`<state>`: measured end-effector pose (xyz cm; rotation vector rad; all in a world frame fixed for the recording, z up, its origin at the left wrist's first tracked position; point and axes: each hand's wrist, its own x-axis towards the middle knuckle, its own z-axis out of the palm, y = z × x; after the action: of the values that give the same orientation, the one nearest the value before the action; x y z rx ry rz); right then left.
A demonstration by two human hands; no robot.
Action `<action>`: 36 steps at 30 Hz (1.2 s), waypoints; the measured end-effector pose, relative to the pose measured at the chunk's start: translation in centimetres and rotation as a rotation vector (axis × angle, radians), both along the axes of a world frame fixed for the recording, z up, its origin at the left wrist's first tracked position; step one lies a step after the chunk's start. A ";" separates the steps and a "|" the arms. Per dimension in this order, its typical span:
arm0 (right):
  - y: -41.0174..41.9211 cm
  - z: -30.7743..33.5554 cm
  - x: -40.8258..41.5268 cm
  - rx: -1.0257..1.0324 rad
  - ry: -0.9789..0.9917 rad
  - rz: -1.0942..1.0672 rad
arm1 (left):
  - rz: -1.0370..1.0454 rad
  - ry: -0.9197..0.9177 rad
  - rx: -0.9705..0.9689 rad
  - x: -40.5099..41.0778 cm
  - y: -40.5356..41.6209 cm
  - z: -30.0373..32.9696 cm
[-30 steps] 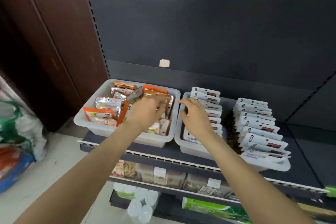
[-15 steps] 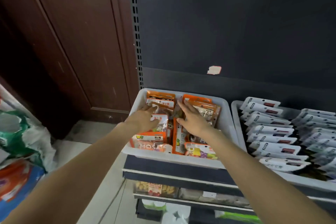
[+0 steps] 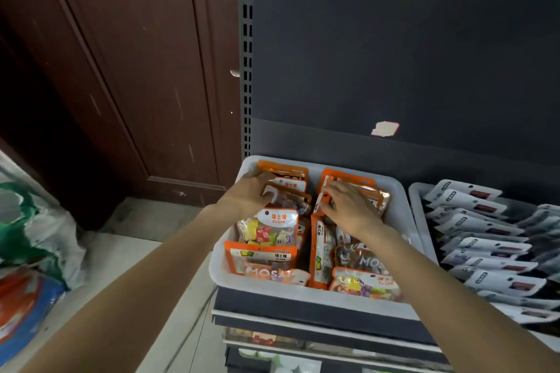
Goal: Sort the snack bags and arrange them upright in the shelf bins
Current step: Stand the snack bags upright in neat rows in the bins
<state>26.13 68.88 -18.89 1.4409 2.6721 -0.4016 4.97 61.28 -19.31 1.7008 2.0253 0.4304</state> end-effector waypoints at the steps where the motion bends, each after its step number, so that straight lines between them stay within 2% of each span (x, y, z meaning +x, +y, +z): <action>1: 0.2 0.0 0.2 -0.003 -0.018 0.024 | -0.015 0.025 0.015 0.1 0.7 -0.2; 6: 0.8 0.1 0.9 -0.004 -0.044 0.061 | -0.098 0.326 -0.067 0.5 1.5 -1.2; 10: 0.5 0.3 0.5 -0.003 -0.011 0.033 | -0.090 0.381 -0.012 0.5 0.8 -1.2; 14: 0.8 0.4 -0.7 0.011 0.027 -0.003 | -0.148 0.371 0.040 -0.3 0.4 -0.4; 22: 0.3 -0.7 -4.9 -0.098 0.332 -0.013 | -0.350 0.297 -0.060 -3.0 -0.6 -0.1; 27: 0.4 -1.3 -6.6 0.027 0.278 -0.042 | -0.347 0.162 -0.038 -3.8 -1.0 -0.1; 29: 0.5 -1.4 -6.9 0.097 0.267 -0.061 | -0.303 0.093 0.001 -4.1 -1.0 -0.2; 32: 0.5 -1.5 -6.9 0.100 0.266 -0.089 | -0.204 -0.021 0.039 -4.2 -0.8 -0.7; 36: 0.9 -0.7 -7.4 0.069 0.256 -0.127 | -0.265 0.007 0.007 -4.5 -0.4 -0.7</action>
<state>18.78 69.82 -19.59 1.6910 2.8222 -0.5437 0.45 60.85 -19.99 1.9423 1.7709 0.3419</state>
